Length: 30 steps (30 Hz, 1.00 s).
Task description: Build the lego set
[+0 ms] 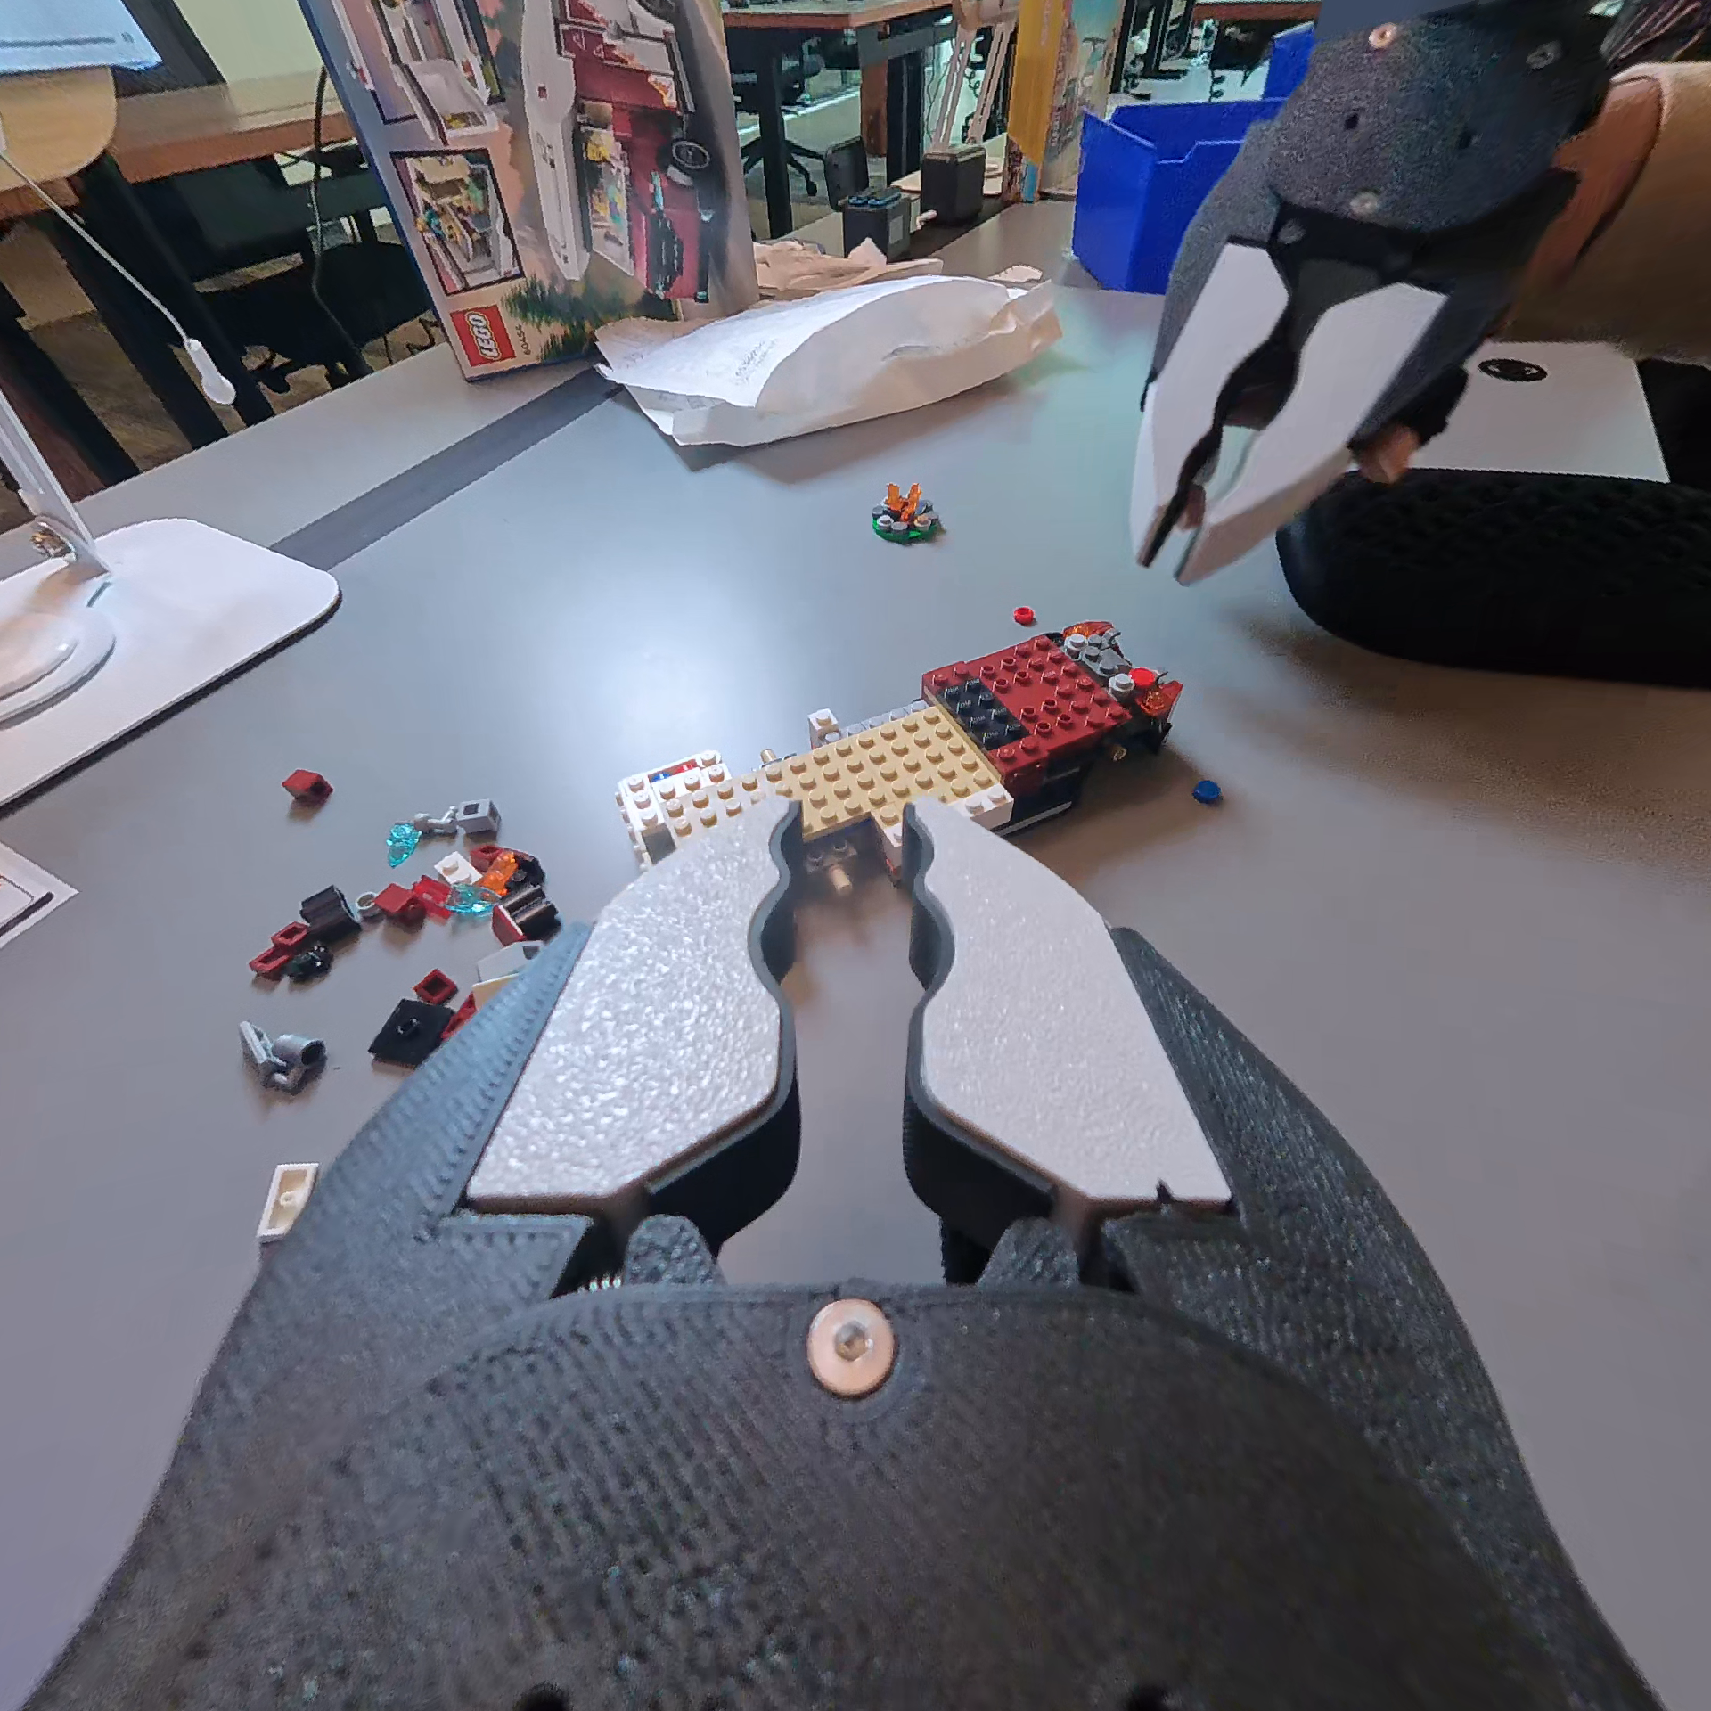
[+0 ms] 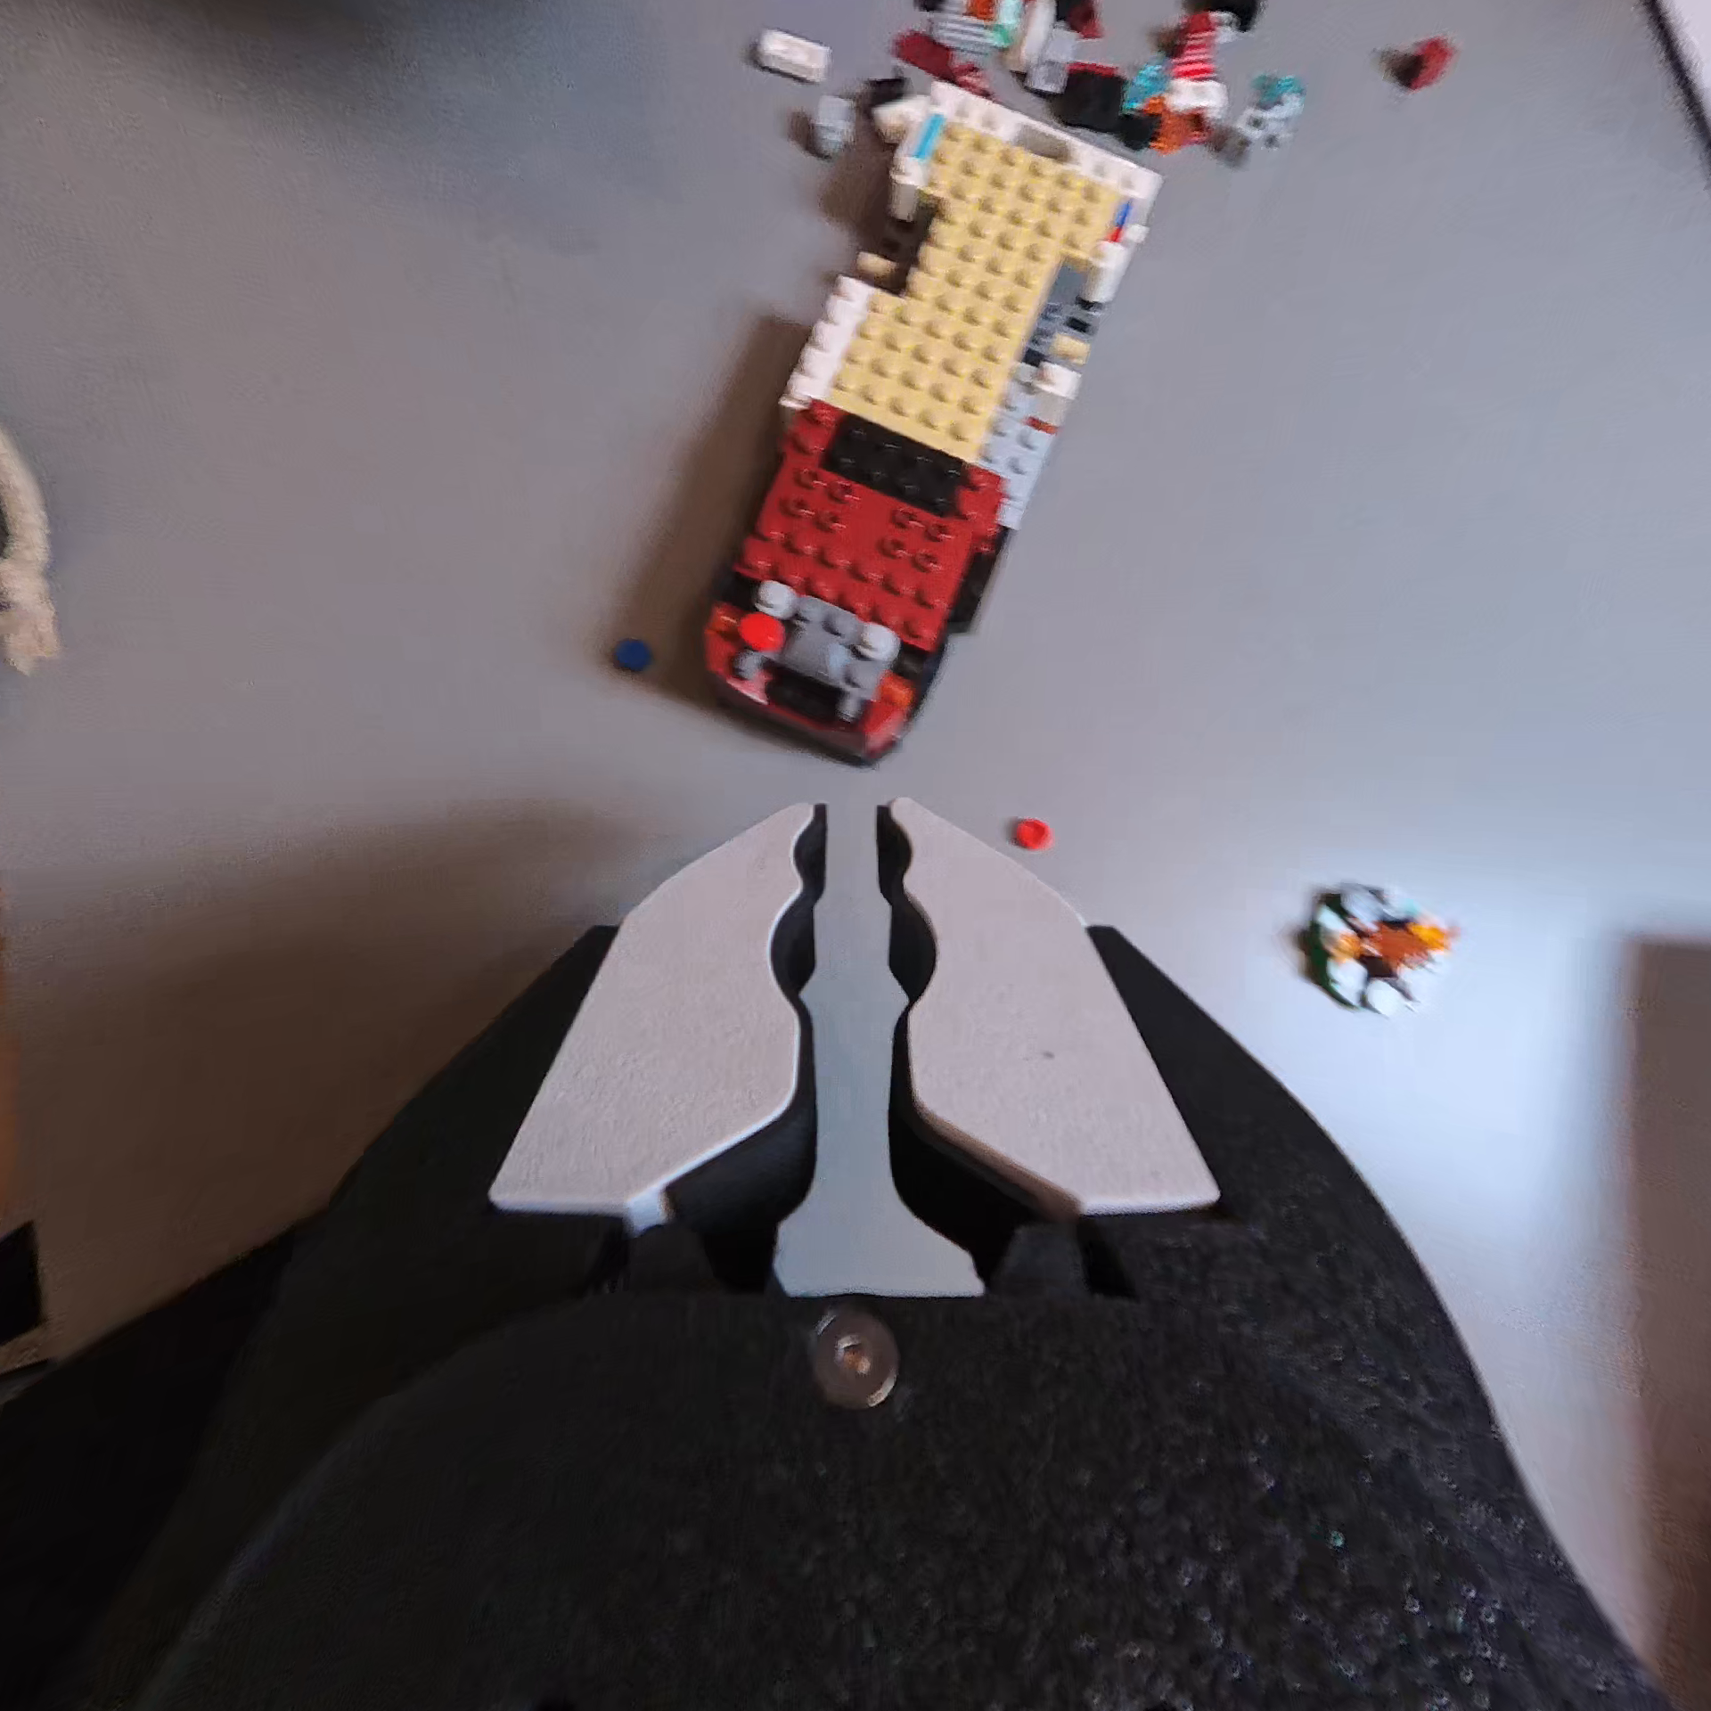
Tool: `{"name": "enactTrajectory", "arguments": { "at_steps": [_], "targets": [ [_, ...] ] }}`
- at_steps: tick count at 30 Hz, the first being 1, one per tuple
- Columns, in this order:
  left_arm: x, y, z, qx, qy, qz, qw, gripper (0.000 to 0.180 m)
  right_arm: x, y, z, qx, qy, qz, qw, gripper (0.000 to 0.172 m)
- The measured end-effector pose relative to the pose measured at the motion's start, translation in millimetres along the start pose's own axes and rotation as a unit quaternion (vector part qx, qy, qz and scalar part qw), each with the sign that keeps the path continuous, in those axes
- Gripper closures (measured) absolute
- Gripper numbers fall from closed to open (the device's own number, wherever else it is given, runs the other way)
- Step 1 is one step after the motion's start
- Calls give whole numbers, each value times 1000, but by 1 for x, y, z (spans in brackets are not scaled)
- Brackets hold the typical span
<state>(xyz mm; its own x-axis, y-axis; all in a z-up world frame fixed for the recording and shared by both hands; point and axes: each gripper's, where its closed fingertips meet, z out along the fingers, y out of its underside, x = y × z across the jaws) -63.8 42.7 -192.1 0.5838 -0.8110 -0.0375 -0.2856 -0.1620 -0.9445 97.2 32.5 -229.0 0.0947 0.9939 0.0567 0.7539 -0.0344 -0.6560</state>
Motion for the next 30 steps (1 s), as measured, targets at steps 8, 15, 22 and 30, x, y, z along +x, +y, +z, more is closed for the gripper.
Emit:
{"name": "enactTrajectory", "arguments": {
  "at_steps": [8, 15, 22, 30],
  "targets": [
    [1, 1, 0, -4, -1, 5, 1000, 161, -53, -11, 50, -54, -53, -35, 997, 151],
    [4, 0, -2, -4, 4, 16, 1000, 162, -53, -14, 54, -72, -57, -26, 995, 154],
    [6, 0, -2, -6, 6, 22, 1000, 162, -50, -13, 54, -75, -54, -20, 995, 164],
    [6, 7, 2, -17, 12, 17, 1000, 162, -4, -35, 14, -20, 0, -22, 1000, 164]
  ]
}}
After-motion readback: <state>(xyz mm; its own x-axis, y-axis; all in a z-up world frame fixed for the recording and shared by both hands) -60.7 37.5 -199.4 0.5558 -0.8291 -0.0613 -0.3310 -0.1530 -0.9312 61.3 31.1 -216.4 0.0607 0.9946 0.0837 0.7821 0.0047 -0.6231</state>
